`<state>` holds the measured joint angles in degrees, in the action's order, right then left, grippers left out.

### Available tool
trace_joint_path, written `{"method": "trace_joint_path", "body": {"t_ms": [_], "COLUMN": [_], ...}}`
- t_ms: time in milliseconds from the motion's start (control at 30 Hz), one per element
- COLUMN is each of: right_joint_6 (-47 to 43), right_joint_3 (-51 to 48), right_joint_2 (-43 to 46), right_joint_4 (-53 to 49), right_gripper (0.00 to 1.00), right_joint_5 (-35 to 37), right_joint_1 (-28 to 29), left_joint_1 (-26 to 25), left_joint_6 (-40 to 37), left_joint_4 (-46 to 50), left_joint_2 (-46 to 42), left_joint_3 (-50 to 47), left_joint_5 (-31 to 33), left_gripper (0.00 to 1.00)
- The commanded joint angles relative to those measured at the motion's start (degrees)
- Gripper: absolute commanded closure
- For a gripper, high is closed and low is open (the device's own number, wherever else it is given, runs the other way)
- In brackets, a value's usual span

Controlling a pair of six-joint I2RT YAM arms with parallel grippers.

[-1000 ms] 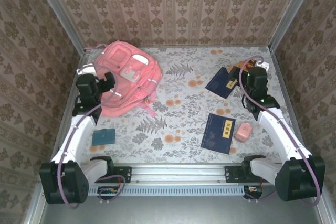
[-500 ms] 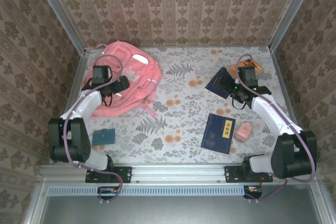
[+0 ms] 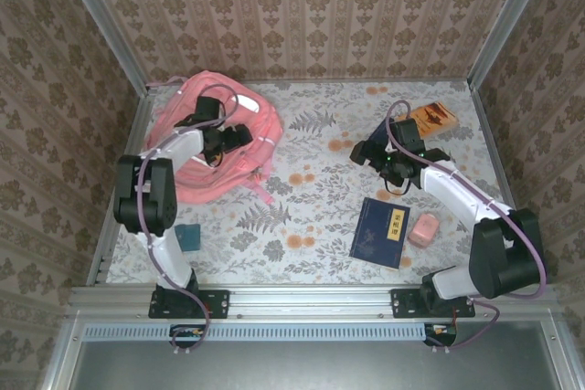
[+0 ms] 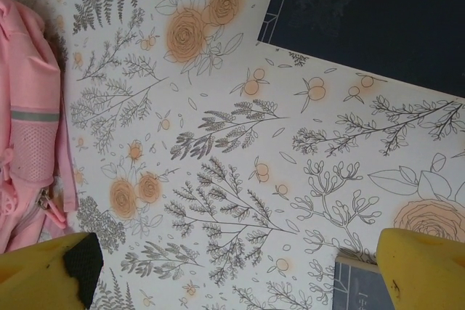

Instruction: Pack the student bag

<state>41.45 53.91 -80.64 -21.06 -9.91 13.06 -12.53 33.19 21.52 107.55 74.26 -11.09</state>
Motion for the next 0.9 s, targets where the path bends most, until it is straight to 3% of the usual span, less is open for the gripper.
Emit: {"method": "trace_joint_path", "body": {"t_ms": [0, 233, 433, 567, 867], "right_joint_6": [1.26, 0.48, -0.14, 0.01, 0.81], "right_joint_3": [1.22, 0.45, 0.37, -0.13, -0.86], "right_joint_2": [0.35, 2.87, 3.67, 4.47, -0.22], "right_joint_4": [-1.45, -4.10, -5.69, -2.97, -0.89], "right_gripper": [0.01, 0.01, 0.01, 0.02, 0.09], "right_joint_5": [0.60, 5.07, 6.49, 2.40, -1.90], "right_joint_1": [0.56, 0.52, 0.40, 0.92, 5.08], "left_joint_1": [-4.96, -17.57, -24.67, -24.28, -19.12], "left_joint_6": [4.62, 10.49, 13.56, 11.05, 0.68], "left_joint_4": [1.99, -2.99, -6.72, -3.62, 6.77], "left_joint_2": [3.30, 6.47, 7.83, 3.66, -7.48], "left_joint_3": [2.90, 5.74, 8.41, 10.74, 4.80], "left_joint_5": [-6.65, -10.69, -16.86, -16.39, -3.97], "left_gripper": [0.09, 0.10, 0.12, 0.12, 0.24]}}
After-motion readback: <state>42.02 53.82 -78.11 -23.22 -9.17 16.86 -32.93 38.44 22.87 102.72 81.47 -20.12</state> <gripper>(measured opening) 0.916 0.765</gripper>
